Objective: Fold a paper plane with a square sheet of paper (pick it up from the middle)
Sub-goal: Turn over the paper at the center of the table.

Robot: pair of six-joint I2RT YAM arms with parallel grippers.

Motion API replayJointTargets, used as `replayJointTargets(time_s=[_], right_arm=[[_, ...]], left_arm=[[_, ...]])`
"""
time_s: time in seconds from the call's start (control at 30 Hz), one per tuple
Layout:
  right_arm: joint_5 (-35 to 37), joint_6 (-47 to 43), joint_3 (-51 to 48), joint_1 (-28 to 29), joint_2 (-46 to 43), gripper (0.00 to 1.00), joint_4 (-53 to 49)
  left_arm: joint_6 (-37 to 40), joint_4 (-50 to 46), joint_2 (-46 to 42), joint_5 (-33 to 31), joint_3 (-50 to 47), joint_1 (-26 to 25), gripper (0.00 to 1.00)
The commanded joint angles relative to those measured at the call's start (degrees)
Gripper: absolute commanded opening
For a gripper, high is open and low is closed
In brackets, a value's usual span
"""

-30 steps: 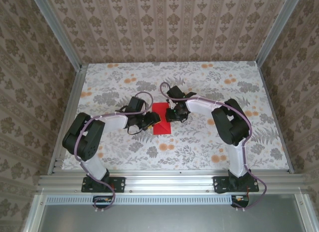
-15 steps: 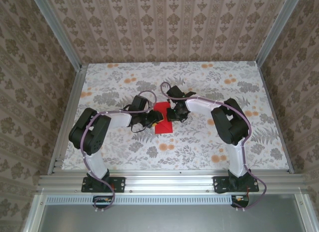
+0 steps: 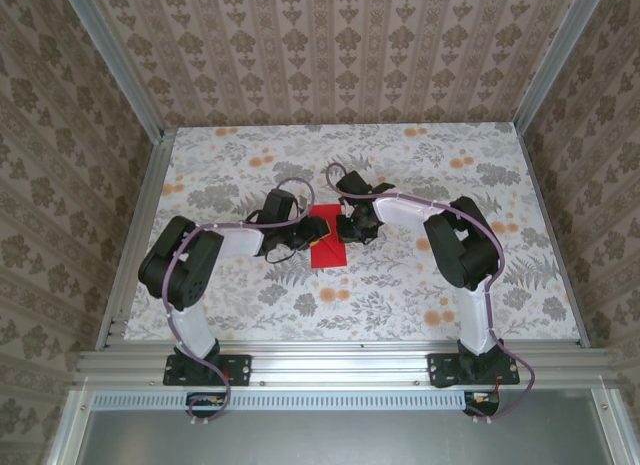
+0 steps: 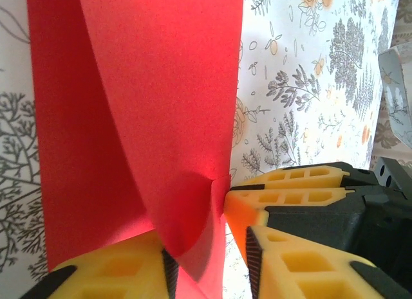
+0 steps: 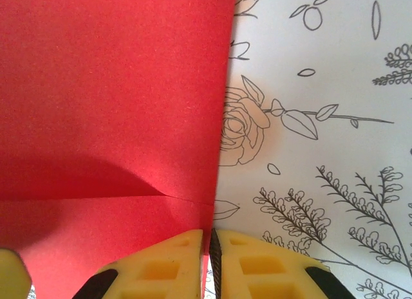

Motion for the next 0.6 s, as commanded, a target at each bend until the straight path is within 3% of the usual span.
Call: replayJointTargets(time_s=[0.0,0.27,0.47,0.57], right_arm=[[0.5,1.4,-2.0,-0.5,2.8,0.15,-1.2],[-3.1,2.7,-3.3,-1.1,-1.7,0.18,1.5],[-3.0,4.4,-7.0,-2.4,-13.6,0.38,4.1],[-0.2,5.4,-9.9,-3.5,-20.0,0.46,4.3]], left_arm=[[0.4,1.8,1.7,0.3,-0.2,-0.8,0.31],[5.7,-6.0,0.7,-3.9,2.2,-1.4,0.09],[11.1,-15.7,-4.4,-8.0,4.0,-1.4,0.04],[16.3,-28.1,-8.4,-13.4,7.1,-1.4,0.04]])
